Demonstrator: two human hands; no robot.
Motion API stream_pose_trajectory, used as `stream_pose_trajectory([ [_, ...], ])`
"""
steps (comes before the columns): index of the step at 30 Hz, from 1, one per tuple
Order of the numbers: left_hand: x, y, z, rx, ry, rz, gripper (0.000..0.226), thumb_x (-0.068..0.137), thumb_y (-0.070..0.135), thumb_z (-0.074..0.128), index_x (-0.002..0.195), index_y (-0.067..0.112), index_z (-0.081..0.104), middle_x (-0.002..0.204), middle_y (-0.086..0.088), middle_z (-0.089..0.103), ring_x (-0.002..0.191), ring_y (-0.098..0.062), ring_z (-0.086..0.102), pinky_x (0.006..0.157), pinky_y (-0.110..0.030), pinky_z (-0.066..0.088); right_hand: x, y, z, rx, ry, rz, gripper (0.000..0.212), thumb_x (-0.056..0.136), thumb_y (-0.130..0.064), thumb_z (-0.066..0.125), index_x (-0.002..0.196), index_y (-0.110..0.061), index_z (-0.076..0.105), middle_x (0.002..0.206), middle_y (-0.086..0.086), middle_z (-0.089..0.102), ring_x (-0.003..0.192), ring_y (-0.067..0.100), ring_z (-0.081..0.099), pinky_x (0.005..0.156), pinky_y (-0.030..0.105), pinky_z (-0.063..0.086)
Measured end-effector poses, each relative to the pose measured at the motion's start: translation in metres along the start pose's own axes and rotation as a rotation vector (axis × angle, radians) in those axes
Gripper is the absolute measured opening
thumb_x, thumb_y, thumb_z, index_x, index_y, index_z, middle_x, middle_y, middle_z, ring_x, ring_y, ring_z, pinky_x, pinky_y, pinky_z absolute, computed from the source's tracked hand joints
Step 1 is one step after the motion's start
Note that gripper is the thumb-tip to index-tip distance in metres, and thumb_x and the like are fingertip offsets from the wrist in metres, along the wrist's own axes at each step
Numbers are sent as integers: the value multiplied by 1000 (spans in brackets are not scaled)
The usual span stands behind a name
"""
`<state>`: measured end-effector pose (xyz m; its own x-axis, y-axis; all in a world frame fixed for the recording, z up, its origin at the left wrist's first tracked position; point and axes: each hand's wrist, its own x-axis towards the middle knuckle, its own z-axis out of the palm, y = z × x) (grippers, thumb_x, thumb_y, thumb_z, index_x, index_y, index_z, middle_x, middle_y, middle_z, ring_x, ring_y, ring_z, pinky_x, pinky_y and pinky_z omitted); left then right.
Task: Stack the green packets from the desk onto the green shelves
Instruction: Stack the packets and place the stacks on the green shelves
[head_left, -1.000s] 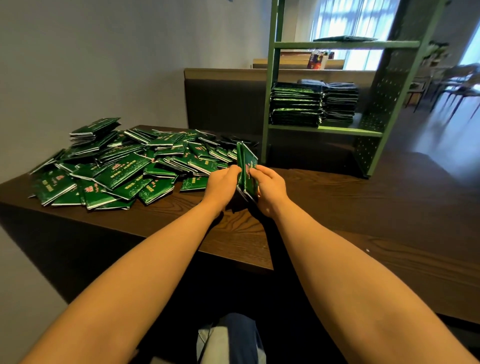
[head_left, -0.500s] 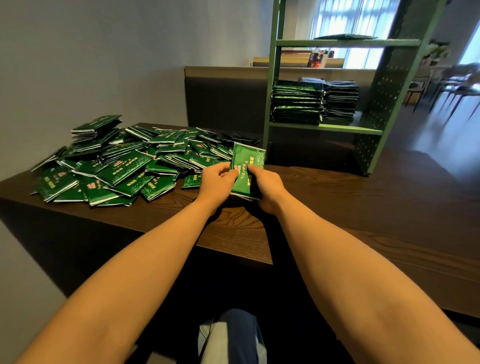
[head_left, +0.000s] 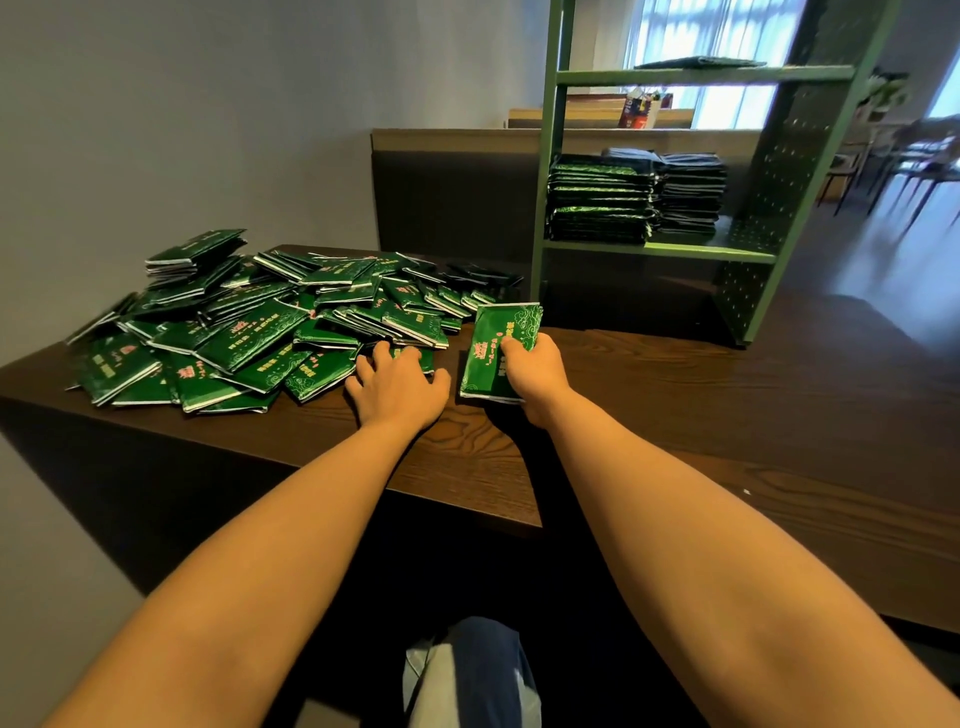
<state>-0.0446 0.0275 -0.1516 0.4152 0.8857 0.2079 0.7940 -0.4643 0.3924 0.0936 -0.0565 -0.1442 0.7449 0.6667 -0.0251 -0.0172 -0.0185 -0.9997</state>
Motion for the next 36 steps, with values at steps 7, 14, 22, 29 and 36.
stream_pose_trajectory([
  [7,-8,4,-6,-113,69,45,21,88,40,59,89,23,48,107,1,56,109,-30,53,102,-53,31,-5,-1,3,-48,-5,-5,15,103,-21,55,90,-28,58,110,5,71,108,30,70,100,53,55],
  [14,-10,2,-9,-106,18,91,36,82,44,61,113,27,57,127,-1,50,118,-29,49,105,-51,31,-5,0,3,-67,-15,-14,15,101,-23,55,107,-21,68,112,6,74,105,28,71,98,52,57],
  [22,-12,0,-12,-275,65,127,42,80,38,70,120,28,64,126,3,59,113,-23,57,96,-40,41,-15,-17,-7,-11,-10,110,19,106,-14,49,92,-19,62,103,7,71,106,32,70,100,51,56],
  [29,-17,32,-28,-1025,50,-76,12,87,16,66,94,8,72,84,0,62,75,-11,56,58,-13,43,-20,-33,-17,283,-75,338,29,103,-19,55,128,-4,60,114,19,73,95,34,73,79,45,61],
  [36,-23,68,-33,-1323,-253,-292,30,90,30,51,97,8,70,96,-13,74,91,-31,70,86,-45,56,-21,-35,-8,452,-143,358,43,104,-38,48,137,-14,61,123,15,71,93,30,71,67,36,57],
])
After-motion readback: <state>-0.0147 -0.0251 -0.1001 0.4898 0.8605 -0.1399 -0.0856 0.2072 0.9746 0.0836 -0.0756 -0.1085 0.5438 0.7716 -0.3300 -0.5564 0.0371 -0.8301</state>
